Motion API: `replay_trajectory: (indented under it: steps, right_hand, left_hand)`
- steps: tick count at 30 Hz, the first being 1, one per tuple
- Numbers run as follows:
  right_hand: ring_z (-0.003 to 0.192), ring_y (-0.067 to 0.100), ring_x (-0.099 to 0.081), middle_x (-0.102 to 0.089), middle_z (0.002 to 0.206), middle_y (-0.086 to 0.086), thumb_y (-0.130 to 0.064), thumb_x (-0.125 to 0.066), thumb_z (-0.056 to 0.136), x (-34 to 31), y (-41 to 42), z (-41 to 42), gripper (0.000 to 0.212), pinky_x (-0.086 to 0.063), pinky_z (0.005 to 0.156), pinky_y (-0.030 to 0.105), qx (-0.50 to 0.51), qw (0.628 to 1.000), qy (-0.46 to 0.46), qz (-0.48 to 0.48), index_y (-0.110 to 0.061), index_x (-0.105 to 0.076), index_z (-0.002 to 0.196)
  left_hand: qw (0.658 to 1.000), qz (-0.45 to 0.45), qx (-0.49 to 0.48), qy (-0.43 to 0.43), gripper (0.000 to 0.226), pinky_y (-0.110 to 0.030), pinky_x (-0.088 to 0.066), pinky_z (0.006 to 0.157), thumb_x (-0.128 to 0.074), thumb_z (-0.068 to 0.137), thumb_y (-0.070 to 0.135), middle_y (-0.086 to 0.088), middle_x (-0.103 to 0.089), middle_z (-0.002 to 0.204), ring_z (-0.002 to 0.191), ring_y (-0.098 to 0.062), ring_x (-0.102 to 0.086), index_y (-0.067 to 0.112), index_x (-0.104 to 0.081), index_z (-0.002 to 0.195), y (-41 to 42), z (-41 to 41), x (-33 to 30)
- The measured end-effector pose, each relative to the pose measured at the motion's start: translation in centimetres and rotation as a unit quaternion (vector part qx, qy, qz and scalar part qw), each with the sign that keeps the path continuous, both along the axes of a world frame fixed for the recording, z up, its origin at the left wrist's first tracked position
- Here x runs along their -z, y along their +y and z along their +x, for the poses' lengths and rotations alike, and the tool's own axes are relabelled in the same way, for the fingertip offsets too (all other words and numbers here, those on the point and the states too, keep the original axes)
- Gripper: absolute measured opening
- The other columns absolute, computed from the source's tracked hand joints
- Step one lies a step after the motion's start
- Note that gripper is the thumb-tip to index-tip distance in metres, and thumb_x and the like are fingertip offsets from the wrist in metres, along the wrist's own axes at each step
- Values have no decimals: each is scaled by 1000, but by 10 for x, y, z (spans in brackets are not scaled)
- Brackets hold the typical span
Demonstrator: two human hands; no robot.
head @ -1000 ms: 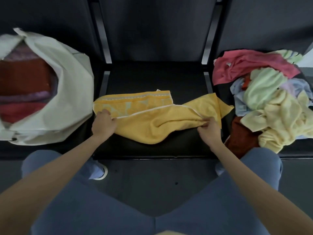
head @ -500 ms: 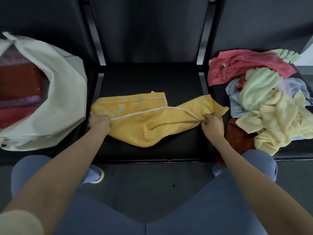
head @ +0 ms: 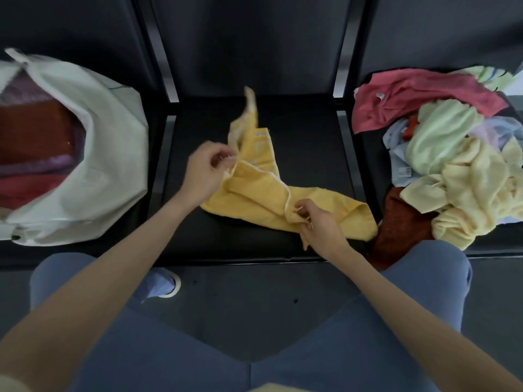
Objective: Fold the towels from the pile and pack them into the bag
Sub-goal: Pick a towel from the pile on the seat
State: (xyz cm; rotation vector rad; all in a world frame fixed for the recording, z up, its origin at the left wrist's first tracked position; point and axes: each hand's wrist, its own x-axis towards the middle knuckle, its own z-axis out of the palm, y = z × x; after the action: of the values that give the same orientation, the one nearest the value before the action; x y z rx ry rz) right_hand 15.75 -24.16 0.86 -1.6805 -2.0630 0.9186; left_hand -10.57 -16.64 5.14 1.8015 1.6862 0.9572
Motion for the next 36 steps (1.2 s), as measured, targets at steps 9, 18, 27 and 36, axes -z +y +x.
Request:
replay_trajectory:
  steps: [9,18,27,36]
  right_hand:
    - [90,20,-52,-55,99,3,-21,-69,80,17,-22,20,39,-48,69,32,3,996,-83,29,-12,-43,108]
    - [83,12,-45,-50,83,-5,-68,-67,69,16,-30,9,55,-36,59,24,29,984,-175,34,-17,-49,79]
    - [97,23,-47,-48,98,6,-16,-63,80,22,-32,5,17,-44,71,28,-45,989,-140,23,-7,-54,91]
    - [63,13,-53,-57,84,1,-4,-62,87,-36,-14,33,10,-47,53,29,97,973,13,208,-5,-66,97]
  left_hand:
    - [973,-91,106,182,12,-28,-43,78,-62,90,14,0,-58,95,90,-20,-58,13,-69,100,-28,12,54]
    - [949,65,197,236,34,-37,-44,89,-68,85,26,-3,-57,111,105,-21,-52,14,-64,117,-29,59,37]
    - [949,-5,207,238,14,-32,-40,83,-67,87,29,5,-57,86,91,-18,-51,17,-70,92,-16,82,46]
    - [993,-31,57,-98,3,-10,-45,79,-58,95,14,12,-60,89,86,6,-57,13,-60,97,-15,74,-11]
